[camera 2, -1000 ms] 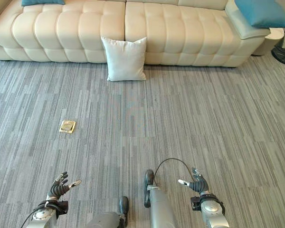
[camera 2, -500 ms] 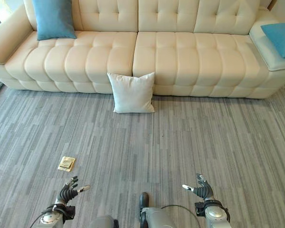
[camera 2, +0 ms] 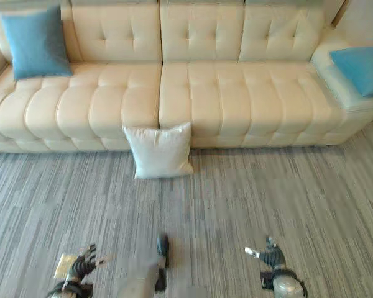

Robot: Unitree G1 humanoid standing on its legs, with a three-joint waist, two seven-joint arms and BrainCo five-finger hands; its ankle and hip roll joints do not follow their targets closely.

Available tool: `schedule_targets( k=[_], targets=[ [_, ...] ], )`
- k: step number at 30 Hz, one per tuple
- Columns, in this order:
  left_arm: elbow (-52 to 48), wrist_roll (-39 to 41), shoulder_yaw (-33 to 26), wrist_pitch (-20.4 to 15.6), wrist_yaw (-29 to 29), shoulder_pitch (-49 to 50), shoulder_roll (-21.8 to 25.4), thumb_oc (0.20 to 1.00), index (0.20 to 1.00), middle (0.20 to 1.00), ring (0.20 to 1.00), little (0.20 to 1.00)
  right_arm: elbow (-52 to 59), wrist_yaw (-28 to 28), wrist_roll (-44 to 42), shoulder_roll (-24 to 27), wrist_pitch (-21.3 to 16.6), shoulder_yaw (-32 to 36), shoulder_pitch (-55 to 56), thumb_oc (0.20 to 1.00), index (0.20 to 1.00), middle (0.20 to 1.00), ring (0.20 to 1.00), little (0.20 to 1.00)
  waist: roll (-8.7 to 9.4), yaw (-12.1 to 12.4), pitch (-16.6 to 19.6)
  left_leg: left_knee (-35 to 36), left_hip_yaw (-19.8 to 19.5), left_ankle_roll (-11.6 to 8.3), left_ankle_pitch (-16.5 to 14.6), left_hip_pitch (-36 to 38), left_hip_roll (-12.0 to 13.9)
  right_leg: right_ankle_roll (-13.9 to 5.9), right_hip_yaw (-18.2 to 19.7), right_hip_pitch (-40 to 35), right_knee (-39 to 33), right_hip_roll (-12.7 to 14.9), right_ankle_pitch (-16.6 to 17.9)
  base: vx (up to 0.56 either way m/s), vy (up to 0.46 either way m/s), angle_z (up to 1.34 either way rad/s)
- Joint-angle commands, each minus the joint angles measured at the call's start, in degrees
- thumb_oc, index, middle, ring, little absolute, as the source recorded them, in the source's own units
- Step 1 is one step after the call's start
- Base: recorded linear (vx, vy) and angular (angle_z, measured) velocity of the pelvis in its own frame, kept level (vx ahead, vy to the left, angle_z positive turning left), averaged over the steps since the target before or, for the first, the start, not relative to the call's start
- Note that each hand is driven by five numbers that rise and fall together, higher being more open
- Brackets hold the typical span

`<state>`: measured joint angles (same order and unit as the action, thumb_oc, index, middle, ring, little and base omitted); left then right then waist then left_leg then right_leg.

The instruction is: Pick up all the scattered cushions and arrange them neatly on the sofa.

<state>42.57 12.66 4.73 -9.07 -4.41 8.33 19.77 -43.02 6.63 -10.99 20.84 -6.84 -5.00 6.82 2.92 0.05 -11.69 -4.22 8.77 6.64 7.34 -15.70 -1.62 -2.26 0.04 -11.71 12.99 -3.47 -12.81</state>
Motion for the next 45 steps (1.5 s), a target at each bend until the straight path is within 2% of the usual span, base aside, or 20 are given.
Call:
schedule_targets(
  k=[1,2,4,5,6,7,9,11,13,17,19,22,25,27,28,29,31,36,37,45],
  targets=[
    [-4.5,-2.0,0.6,-0.9,0.3,-1.9,3.1,1.000,1.000,1.000,1.000,1.000,3.3,-0.5,1.4,0.2,-0.8,0.3,-2.6,1.000,1.000,1.000,1.000,1.000,2.43,1.3,0.4,-5.7,1.6,-5.58,-6.5,-0.1,2.2,-4.34,0.7,7.9,9.5,10.9,15.4,0.31,0.271,0.06],
    [-4.8,-1.8,0.4,-1.0,-0.1,-2.2,3.4,1.000,1.000,1.000,1.000,1.000,3.3,-0.5,1.5,0.1,-0.9,-0.2,-3.3,1.000,1.000,1.000,1.000,1.000,2.51,1.4,0.0,-5.6,2.3,-4.82,-7.5,1.3,2.1,-4.42,0.0,9.4,13.2,11.7,18.6,0.27,0.240,-0.13],
    [-4.8,-1.7,0.4,-0.9,-0.4,-2.9,3.9,1.000,1.000,1.000,1.000,1.000,3.8,-0.4,1.8,-0.6,-0.9,-1.2,-4.7,1.000,1.000,1.000,1.000,1.000,1.70,1.4,-0.8,-4.2,3.4,-4.00,-9.6,5.8,2.6,-4.53,-3.5,13.9,17.8,13.8,18.5,0.23,0.206,-0.22],
    [-4.8,-1.7,0.4,-0.9,-0.4,-2.9,3.9,1.000,1.000,1.000,1.000,1.000,3.8,-0.4,1.8,-0.6,-0.9,-1.2,-4.7,1.000,1.000,1.000,1.000,1.000,1.71,1.4,-0.8,-4.2,3.4,-4.00,-9.6,5.8,2.6,-4.53,-3.5,13.9,17.8,13.8,18.5,0.21,0.143,-0.24],
    [-4.5,-1.6,0.3,-0.9,-0.5,-3.2,3.9,1.000,1.000,1.000,1.000,1.000,4.0,-0.5,2.0,-0.8,-0.9,-1.3,-4.9,1.000,1.000,1.000,1.000,1.000,1.29,1.1,-1.0,-3.5,3.5,-4.07,-10.3,7.7,2.9,-3.89,-6.1,15.5,17.2,14.8,17.0,0.38,0.139,-0.15],
    [-4.2,-1.4,0.5,-1.0,-0.3,-3.4,3.5,1.000,1.000,1.000,1.000,1.000,4.2,-0.7,1.8,-0.5,-1.0,-1.2,-4.9,1.000,1.000,1.000,1.000,1.000,0.72,0.0,-1.2,-1.6,2.6,-4.50,-11.1,11.2,2.4,-3.11,-8.5,18.8,13.7,12.6,12.9,0.51,0.158,-0.08],
    [-3.8,-1.3,0.7,-0.9,-0.2,-3.8,3.4,1.000,1.000,1.000,1.000,1.000,4.3,-0.7,1.2,0.0,-0.9,-1.1,-5.0,1.000,1.000,1.000,1.000,1.000,0.55,-1.4,-2.0,-0.4,1.4,-4.83,-12.3,14.5,1.4,-3.40,-9.8,21.2,7.8,10.2,11.0,0.47,0.084,0.22],
    [-3.3,-1.4,0.7,-0.8,-0.3,-4.0,3.0,1.000,1.000,1.000,1.000,1.000,4.2,-0.7,0.9,0.2,-0.8,-1.1,-4.9,1.000,1.000,1.000,1.000,1.000,0.95,-2.8,-2.7,0.6,-0.2,-5.13,-13.6,17.5,0.1,-3.87,-9.4,23.6,0.4,7.6,11.9,0.38,0.017,0.45],
    [-1.6,-2.3,0.5,-1.0,-0.5,-4.4,2.5,1.000,1.000,1.000,1.000,1.000,3.4,-0.7,1.1,0.5,-0.6,-1.1,-4.7,1.000,1.000,1.000,1.000,1.000,1.75,-4.1,-3.1,1.3,-2.2,-5.53,-15.2,20.5,-1.6,-5.27,-8.8,25.9,-8.2,6.4,15.2,0.45,-0.010,0.50],
    [-0.6,-2.8,0.1,-1.1,-0.4,-4.1,2.0,1.000,1.000,1.000,1.000,1.000,2.8,-1.1,1.4,0.7,-0.4,-1.0,-3.8,1.000,1.000,1.000,1.000,1.000,1.64,-4.7,-2.9,0.7,-3.1,-6.28,-17.1,22.9,-1.6,-5.57,-11.9,26.8,-10.0,7.3,16.7,0.33,-0.056,0.42],
    [-0.7,-3.1,0.3,-1.1,-0.2,-3.2,1.7,1.000,1.000,1.000,1.000,1.000,2.8,-1.5,1.3,0.9,-0.5,-0.8,-2.7,1.000,1.000,1.000,1.000,1.000,1.52,-4.9,-1.5,-0.3,-3.9,-6.93,-18.1,24.8,-1.8,-4.67,-11.6,25.3,-10.2,7.6,17.5,0.41,-0.111,0.40],
    [-0.5,-2.9,0.4,-1.0,-0.2,-2.5,1.2,1.000,1.000,1.000,1.000,1.000,2.9,-1.5,0.8,1.6,-0.6,-0.4,-2.1,1.000,1.000,1.000,1.000,1.000,0.35,-5.2,-1.3,-8.5,-4.2,-9.57,-16.1,23.5,0.0,-2.78,-10.6,22.9,-8.7,6.8,16.6,0.31,-0.167,0.45],
    [-1.5,-2.5,1.1,-1.1,0.1,-3.0,1.1,1.000,1.000,1.000,1.000,1.000,3.8,-1.0,-0.1,2.7,-1.0,0.1,-2.6,1.000,1.000,1.000,1.000,1.000,0.44,-5.3,-2.6,-24.0,-2.9,-11.70,-10.5,15.3,2.6,0.04,-9.8,20.8,-8.6,7.0,14.4,0.15,-0.167,0.35],
    [-1.2,-2.0,1.1,-1.0,0.1,-3.2,0.8,1.000,1.000,1.000,1.000,1.000,3.1,-0.7,-0.4,3.2,-0.7,0.3,-2.9,1.000,1.000,1.000,1.000,1.000,0.30,-5.1,-2.7,-25.4,-1.1,-11.00,-10.4,13.0,4.0,0.97,-9.5,19.4,-8.8,6.8,12.5,0.20,-0.086,-0.05],
    [-0.6,-1.8,1.5,-1.0,0.1,-3.6,0.5,1.000,1.000,1.000,1.000,1.000,2.7,-0.3,-0.3,3.7,-0.6,0.4,-3.3,1.000,1.000,1.000,1.000,1.000,0.34,-4.4,-3.1,-23.8,-0.5,-9.96,-12.3,9.9,4.5,0.92,-8.5,18.0,-9.1,6.8,11.7,0.17,-0.024,-0.04],
    [-0.6,-1.8,1.5,-1.0,0.1,-3.6,0.5,1.000,1.000,1.000,1.000,1.000,2.7,-0.3,-0.3,3.7,-0.6,0.4,-3.3,1.000,1.000,1.000,1.000,1.000,0.49,-4.5,-3.0,-23.6,-0.5,-9.91,-12.1,9.8,4.3,0.88,-8.5,18.2,-9.1,7.0,11.8,0.20,-0.008,-0.15],
    [-0.6,-2.4,2.0,-1.1,0.1,-3.7,0.9,1.000,1.000,1.000,1.000,1.000,2.3,0.1,0.0,4.2,-0.7,0.3,-3.4,1.000,1.000,1.000,1.000,1.000,0.86,-3.8,-3.4,-16.3,-1.0,-9.31,-14.0,7.6,4.4,0.28,-7.6,16.5,-9.6,7.2,11.0,0.20,0.027,-0.30],
    [-1.6,-1.8,1.5,-1.0,-0.6,-3.2,1.7,1.000,1.000,1.000,1.000,1.000,1.5,0.8,0.6,4.6,-0.3,0.0,-4.2,1.000,1.000,1.000,1.000,1.000,0.86,-2.1,-3.8,-10.3,-5.6,-10.71,-10.5,4.8,4.1,0.16,-5.5,15.4,-8.8,6.5,9.7,0.14,0.100,-0.18],
    [-1.4,-1.9,1.6,-1.0,-0.3,-3.1,1.7,1.000,1.000,1.000,1.000,1.000,1.3,0.5,1.2,4.5,-0.2,-0.2,-4.2,1.000,1.000,1.000,1.000,1.000,0.19,-1.9,-3.3,-6.6,-6.0,-10.60,-10.6,6.8,4.2,-0.34,-5.0,15.3,-7.9,6.4,9.3,0.18,0.235,-0.40],
    [-3.9,-2.1,1.3,-1.4,-0.6,-5.2,5.0,1.000,1.000,1.000,1.000,1.000,2.5,0.7,3.0,4.2,-0.3,-2.0,-7.4,1.000,1.000,1.000,1.000,1.000,0.21,-1.4,-4.3,-6.9,-3.3,-8.20,-12.5,7.6,3.0,-1.83,-3.8,19.3,-2.0,9.3,9.1,0.03,0.176,-0.20]
  ],
)
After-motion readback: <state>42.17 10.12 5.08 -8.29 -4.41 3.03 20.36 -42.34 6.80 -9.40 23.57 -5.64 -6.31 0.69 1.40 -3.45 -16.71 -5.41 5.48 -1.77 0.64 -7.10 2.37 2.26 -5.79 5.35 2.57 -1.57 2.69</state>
